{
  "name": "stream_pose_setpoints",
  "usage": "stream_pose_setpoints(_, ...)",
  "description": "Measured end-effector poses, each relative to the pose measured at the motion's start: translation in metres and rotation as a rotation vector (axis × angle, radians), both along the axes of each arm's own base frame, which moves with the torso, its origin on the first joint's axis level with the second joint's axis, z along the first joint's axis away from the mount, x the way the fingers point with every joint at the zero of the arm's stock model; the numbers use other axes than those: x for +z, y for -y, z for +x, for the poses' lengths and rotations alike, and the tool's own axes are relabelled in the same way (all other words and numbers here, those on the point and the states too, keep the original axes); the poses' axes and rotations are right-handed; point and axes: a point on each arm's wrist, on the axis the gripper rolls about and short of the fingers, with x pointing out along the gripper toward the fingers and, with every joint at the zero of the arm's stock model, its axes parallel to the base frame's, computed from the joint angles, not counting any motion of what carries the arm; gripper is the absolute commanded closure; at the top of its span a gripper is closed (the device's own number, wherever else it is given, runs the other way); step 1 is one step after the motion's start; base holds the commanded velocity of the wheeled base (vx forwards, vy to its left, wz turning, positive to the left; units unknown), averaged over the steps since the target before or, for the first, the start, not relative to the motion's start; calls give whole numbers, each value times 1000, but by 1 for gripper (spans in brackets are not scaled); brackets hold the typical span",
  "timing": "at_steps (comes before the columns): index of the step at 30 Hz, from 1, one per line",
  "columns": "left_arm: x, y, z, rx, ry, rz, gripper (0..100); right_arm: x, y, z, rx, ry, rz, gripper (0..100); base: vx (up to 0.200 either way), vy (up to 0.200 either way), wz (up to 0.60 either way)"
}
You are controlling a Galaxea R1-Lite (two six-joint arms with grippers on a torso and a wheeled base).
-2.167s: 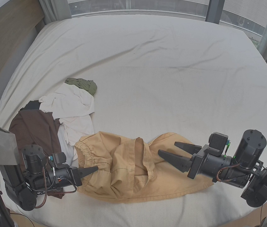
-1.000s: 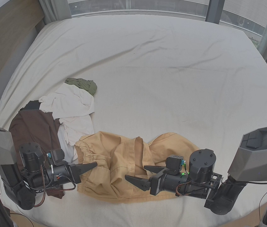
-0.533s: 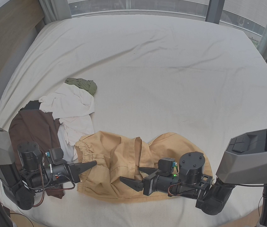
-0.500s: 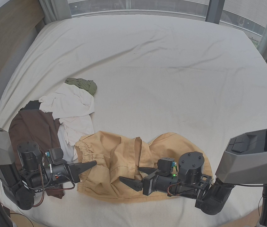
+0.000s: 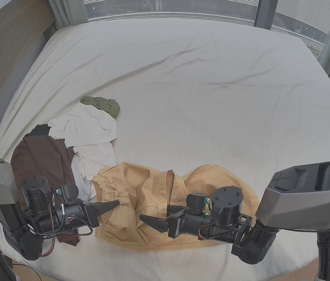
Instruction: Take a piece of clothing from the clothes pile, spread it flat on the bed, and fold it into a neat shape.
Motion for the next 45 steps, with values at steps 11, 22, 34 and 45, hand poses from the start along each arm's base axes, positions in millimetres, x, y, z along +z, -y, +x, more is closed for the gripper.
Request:
stream_pose_setpoints(11,-1,0,2,4,1,1,100,15,1,-19,23,-58,97,0,0,0,0)
stream_pose_setpoints(22,-2,0,2,5,-3,2,100,33,-3,-20,38,-49,147,0,0,0,0)
stream_pose_setpoints(34,-2,0,2,2,-4,4,100,28,-15,-6,31,-67,127,0,0,0,0)
stream_pose_setpoints(45,-1,1,2,0,5,2,100,25,-21,2,26,-69,126,0,0,0,0)
